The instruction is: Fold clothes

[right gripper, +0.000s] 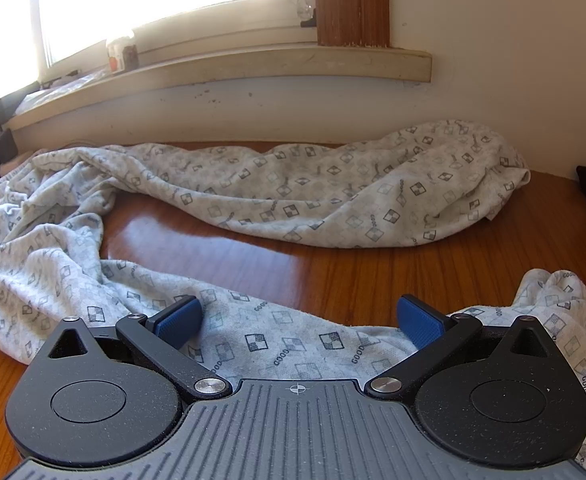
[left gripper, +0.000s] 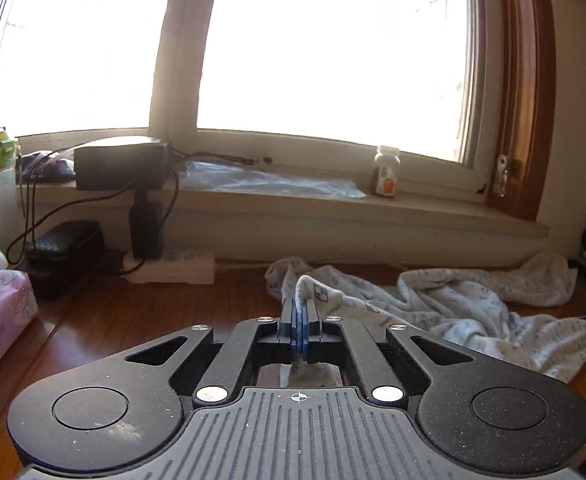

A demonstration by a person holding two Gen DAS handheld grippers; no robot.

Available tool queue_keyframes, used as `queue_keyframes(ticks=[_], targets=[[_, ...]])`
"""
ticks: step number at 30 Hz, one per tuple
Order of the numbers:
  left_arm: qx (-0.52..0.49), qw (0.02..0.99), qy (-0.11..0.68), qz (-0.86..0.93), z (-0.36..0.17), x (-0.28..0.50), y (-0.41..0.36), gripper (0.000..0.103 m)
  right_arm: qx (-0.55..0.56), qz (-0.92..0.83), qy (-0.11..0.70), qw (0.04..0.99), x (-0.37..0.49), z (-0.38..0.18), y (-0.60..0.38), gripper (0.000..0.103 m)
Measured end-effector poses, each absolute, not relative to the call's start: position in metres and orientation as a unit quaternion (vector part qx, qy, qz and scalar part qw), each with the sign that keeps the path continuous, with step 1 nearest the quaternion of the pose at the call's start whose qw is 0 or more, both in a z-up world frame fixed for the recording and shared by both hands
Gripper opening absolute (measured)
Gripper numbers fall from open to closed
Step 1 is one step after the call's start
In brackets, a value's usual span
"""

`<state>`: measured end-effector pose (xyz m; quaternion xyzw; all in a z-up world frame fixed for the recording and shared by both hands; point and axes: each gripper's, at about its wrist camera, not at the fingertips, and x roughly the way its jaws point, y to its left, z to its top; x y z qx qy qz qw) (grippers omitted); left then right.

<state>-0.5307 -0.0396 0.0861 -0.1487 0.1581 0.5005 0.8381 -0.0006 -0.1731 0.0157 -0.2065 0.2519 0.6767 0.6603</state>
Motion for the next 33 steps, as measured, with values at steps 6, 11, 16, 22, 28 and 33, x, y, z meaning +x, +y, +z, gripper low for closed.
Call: queue_keyframes(ticks=[6,11,16,22,28,33], targets=[[-0.173,0.812,0.217,0.513,0.058,-0.512,0.004,0.019,-0.205,0.676,0.253,0.661,-0.001,0.016,-0.173,0.103],[-0.160,0.818,0.189,0.519,0.071,-0.511,-0.003,0.058,-0.207,0.676,0.252,0.661,0.000,0.015,-0.173,0.103],[-0.126,0.843,0.179,0.491,0.088,-0.475,-0.004,0.074,-0.208,0.675,0.251,0.662,-0.001,0.016,-0.173,0.103],[-0.122,0.870,0.192,0.437,0.079,-0.400,0.033,0.077,-0.211,0.672,0.250,0.664,-0.003,0.015,-0.173,0.103],[-0.086,0.893,0.242,0.369,0.051,-0.339,0.059,0.078,-0.208,0.672,0.251,0.665,-0.003,0.015,-0.172,0.103],[-0.081,0.891,0.279,0.349,0.022,-0.326,0.062,0.079,-0.206,0.672,0.252,0.665,-0.002,0.015,-0.172,0.103]])
